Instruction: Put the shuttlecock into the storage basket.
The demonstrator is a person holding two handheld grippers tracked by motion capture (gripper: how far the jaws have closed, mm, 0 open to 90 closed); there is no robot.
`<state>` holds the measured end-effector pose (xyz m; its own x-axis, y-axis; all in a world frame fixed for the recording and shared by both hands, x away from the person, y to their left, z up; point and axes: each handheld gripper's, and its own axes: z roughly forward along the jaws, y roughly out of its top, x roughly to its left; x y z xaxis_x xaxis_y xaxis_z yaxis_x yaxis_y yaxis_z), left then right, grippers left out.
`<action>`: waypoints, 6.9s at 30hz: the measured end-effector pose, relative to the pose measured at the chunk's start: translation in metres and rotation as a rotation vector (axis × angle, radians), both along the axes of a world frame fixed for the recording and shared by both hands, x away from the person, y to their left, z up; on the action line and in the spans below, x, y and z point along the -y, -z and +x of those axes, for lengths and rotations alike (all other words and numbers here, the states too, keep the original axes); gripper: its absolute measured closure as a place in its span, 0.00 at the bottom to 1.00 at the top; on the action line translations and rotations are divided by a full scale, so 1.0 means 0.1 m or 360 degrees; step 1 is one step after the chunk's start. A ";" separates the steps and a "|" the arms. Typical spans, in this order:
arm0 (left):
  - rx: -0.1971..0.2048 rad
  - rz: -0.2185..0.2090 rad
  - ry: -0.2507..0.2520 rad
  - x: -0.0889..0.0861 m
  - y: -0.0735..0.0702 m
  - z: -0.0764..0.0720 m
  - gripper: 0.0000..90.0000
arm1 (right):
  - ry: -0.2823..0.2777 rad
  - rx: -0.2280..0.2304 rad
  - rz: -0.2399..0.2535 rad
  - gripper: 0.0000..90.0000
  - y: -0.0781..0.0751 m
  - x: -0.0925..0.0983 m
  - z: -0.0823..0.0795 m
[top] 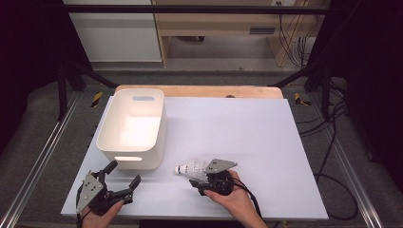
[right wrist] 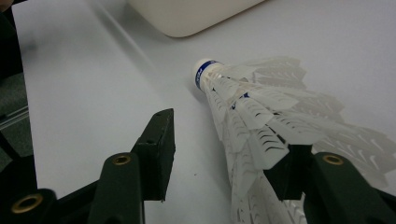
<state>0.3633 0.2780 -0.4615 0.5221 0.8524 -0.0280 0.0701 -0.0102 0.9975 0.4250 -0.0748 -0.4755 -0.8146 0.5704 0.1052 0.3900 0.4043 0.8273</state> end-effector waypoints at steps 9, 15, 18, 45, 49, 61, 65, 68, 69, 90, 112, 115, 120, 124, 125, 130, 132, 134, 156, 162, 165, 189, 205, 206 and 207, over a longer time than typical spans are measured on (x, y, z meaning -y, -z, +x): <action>0.0000 0.0002 0.0002 0.00 0.00 0.00 0.03 | 0.0022 0.0027 -0.0044 0.63 0.03 -0.05 0.03; 0.0001 0.0003 0.0006 0.01 0.00 0.00 0.03 | 0.0048 0.0044 -0.0044 0.70 0.03 -0.05 0.04; 0.0001 0.0002 0.0005 0.01 0.00 0.00 0.03 | 0.0058 0.0045 -0.0044 0.75 0.04 -0.05 0.06; 0.0001 0.0002 0.0005 0.01 0.00 0.00 0.03 | 0.0090 0.0060 0.0012 0.94 0.04 0.03 0.08; 0.0000 0.0005 0.0006 0.01 0.00 0.00 0.03 | 0.0086 0.0061 0.0013 0.95 0.03 0.03 0.08; 0.0001 -0.0001 0.0004 0.01 0.00 0.00 0.03 | 0.0075 0.0060 0.0016 0.98 0.03 0.04 0.08; 0.0000 0.0004 0.0004 0.01 0.00 0.00 0.03 | 0.0076 0.0047 0.0023 0.98 0.02 0.05 0.09; 0.0000 0.0003 0.0005 0.01 0.00 0.00 0.03 | 0.0073 0.0048 0.0027 0.98 0.01 0.06 0.09; 0.0001 0.0000 0.0004 0.01 0.00 0.00 0.03 | 0.0075 0.0051 0.0027 0.98 0.01 0.06 0.09; 0.0002 0.0005 0.0011 0.00 0.00 0.00 0.03 | 0.0098 0.0160 0.0079 0.98 -0.52 0.12 0.19; 0.0001 -0.0001 0.0010 0.00 0.00 0.00 0.03 | 0.0001 0.0345 0.0013 0.98 -1.39 -0.26 0.65; 0.0000 -0.0003 0.0008 0.00 0.00 0.00 0.03 | -0.0012 0.0346 0.0022 0.98 -1.48 -0.34 0.72; 0.0000 0.0001 0.0011 0.01 0.00 0.01 0.03 | -0.0030 0.0351 0.0036 0.98 -1.59 -0.49 0.86; 0.0003 0.0001 0.0006 0.00 0.00 0.01 0.03 | -0.0050 0.0359 0.0027 0.98 -1.65 -0.63 0.94; 0.0003 -0.0001 0.0005 0.00 0.00 0.01 0.03 | -0.0060 0.0359 0.0025 0.98 -1.66 -0.66 0.96; 0.0005 -0.0004 0.0007 -0.01 0.00 0.01 0.03 | -0.0092 0.0353 0.0016 0.98 -1.67 -0.81 1.03; 0.0006 0.0000 0.0007 0.00 0.00 0.01 0.03 | -0.0100 0.0355 0.0000 0.98 -1.67 -0.86 1.05; 0.0007 0.0001 0.0009 0.00 0.00 0.01 0.03 | -0.0115 0.0357 -0.0008 0.99 -1.66 -0.91 1.07; 0.0009 0.0000 0.0016 0.02 -0.01 0.00 0.03 | -0.0143 0.0358 -0.0059 0.98 -1.57 -1.21 1.21; 0.0009 -0.0005 0.0015 0.01 -0.01 0.00 0.03 | -0.0148 0.0345 -0.0071 0.98 -1.52 -1.27 1.24; 0.0010 -0.0004 0.0014 0.01 -0.01 0.00 0.03 | -0.0149 0.0341 -0.0072 0.98 -1.50 -1.30 1.26; 0.0009 -0.0013 0.0010 0.00 -0.01 0.01 0.03 | -0.0194 0.0302 -0.0070 0.98 -1.39 -1.54 1.32; 0.0009 -0.0021 0.0010 0.00 -0.01 0.00 0.03 | -0.0210 0.0287 -0.0075 0.98 -1.35 -1.62 1.34; 0.0009 -0.0021 0.0010 0.00 -0.01 0.00 0.03 | -0.0210 0.0287 -0.0075 0.98 -1.35 -1.62 1.34; 0.0009 -0.0019 0.0012 0.00 -0.01 0.00 0.03 | -0.0211 0.0284 -0.0075 0.98 -1.35 -1.62 1.35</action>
